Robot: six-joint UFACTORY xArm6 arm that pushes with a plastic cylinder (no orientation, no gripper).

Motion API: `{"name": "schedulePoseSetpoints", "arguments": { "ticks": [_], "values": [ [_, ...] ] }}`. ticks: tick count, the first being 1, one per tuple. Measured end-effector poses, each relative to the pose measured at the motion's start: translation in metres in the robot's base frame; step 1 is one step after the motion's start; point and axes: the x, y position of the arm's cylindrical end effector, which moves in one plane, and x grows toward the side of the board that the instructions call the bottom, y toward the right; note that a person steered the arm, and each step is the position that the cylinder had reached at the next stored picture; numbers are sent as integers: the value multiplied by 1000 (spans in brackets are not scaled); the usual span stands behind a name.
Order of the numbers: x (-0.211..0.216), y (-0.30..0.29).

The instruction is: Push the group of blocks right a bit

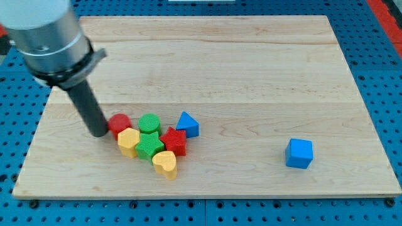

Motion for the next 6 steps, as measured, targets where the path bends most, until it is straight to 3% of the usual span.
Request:
{"name": "schedulePoseSetpoints", "arguments": {
  "ticks": [1, 3, 4, 5, 6],
  "values": [
    [0, 17],
    [14, -32],
    [41, 24],
    [44, 27],
    [41, -16]
  ]
}}
